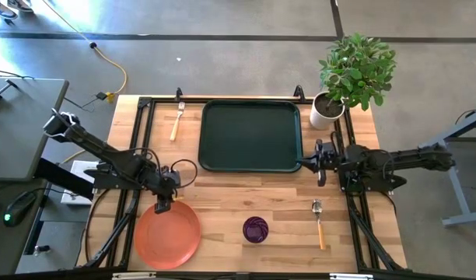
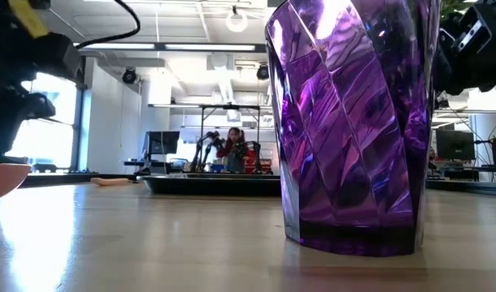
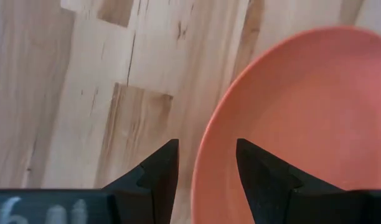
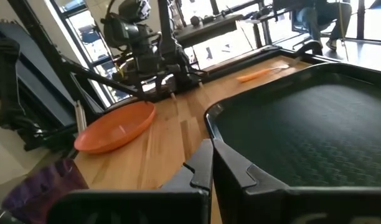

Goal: Pick and place plate/cup/fork/spoon on tray
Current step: Put the orange plate on the dark green tray

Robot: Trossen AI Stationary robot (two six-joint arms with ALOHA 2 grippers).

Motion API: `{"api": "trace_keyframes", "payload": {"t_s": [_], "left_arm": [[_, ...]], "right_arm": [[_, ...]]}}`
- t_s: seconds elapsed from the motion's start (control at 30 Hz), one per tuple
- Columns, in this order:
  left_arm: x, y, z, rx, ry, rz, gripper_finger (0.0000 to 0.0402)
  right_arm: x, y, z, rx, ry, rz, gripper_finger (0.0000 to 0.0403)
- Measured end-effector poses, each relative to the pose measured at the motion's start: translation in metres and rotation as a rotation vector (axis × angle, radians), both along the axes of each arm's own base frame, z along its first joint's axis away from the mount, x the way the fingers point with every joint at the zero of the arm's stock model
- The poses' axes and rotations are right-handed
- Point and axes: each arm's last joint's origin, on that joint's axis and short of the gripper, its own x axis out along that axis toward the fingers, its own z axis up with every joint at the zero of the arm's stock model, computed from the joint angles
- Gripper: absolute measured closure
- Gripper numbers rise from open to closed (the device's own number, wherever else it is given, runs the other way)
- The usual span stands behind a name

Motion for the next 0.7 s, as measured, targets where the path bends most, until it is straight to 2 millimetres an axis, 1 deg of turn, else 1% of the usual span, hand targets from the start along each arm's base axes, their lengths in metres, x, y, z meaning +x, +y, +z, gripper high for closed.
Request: {"api": "trace_keyframes", "payload": {"t_s": [0.17,0.3,0.37,0.53,0.6,0.7], "left_arm": [[-0.007,0.003,-0.020,0.025,0.073,0.013,0.0250],[-0.009,0.003,-0.028,0.006,0.094,0.004,0.0253],[-0.007,0.001,-0.029,-0.031,0.081,-0.007,0.0263],[-0.006,0.000,-0.038,-0.069,0.082,-0.005,0.0319],[-0.007,0.000,-0.041,-0.072,0.110,-0.009,0.0348],[-0.004,0.000,-0.042,-0.084,0.107,-0.045,0.0387]], "right_arm": [[0.010,0.000,-0.001,-0.052,0.009,-0.021,0.0402],[0.016,0.000,0.000,-0.077,-0.016,-0.019,0.0402],[0.018,0.000,0.001,-0.071,-0.033,-0.016,0.0402],[0.022,0.000,0.001,-0.050,-0.038,-0.031,0.0402],[0.022,-0.001,-0.001,-0.010,-0.024,-0.073,0.0402],[0.023,-0.002,-0.008,0.077,0.029,-0.130,0.0402]]}}
